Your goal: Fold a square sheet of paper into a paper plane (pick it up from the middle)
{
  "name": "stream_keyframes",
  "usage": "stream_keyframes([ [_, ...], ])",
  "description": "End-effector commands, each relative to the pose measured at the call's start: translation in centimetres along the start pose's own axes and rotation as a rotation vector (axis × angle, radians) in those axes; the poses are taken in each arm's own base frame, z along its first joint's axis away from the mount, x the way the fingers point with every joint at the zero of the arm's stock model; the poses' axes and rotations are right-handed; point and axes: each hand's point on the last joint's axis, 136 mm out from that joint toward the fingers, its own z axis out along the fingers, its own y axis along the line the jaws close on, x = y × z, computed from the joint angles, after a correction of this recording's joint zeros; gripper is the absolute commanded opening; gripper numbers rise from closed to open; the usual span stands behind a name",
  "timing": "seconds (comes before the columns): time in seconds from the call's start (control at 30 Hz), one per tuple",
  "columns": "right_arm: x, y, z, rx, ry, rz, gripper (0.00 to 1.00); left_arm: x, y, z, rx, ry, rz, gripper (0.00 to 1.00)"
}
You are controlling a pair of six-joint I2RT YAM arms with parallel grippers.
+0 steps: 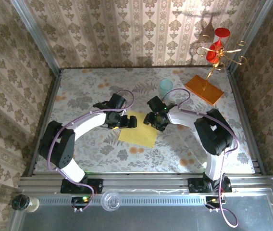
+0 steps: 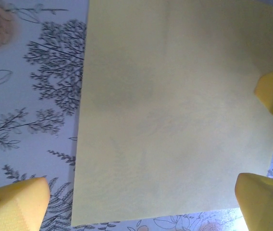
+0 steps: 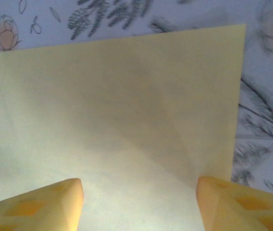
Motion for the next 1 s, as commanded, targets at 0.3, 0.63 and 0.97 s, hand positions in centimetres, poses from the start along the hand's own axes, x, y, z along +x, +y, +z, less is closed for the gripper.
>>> stream_keyframes([
  [0.3,-5.7,-4.3,-7.8,-0.121,-0.294,-0.006,1.00,0.7,-3.9,2.8,-0.110,0.159,0.175,1.00],
  [0.63,-7.1,-9.0,-8.5,-0.066,-0.331,0.030,1.00,1.0,-5.1,5.1,-0.282,0.269,0.342,0.96],
  [0.97,-6.7,-9.6,-7.0,-0.075,-0.291,0.064,0.99,0.7,-6.0,6.9,-0.271,0.287,0.332,0.95],
])
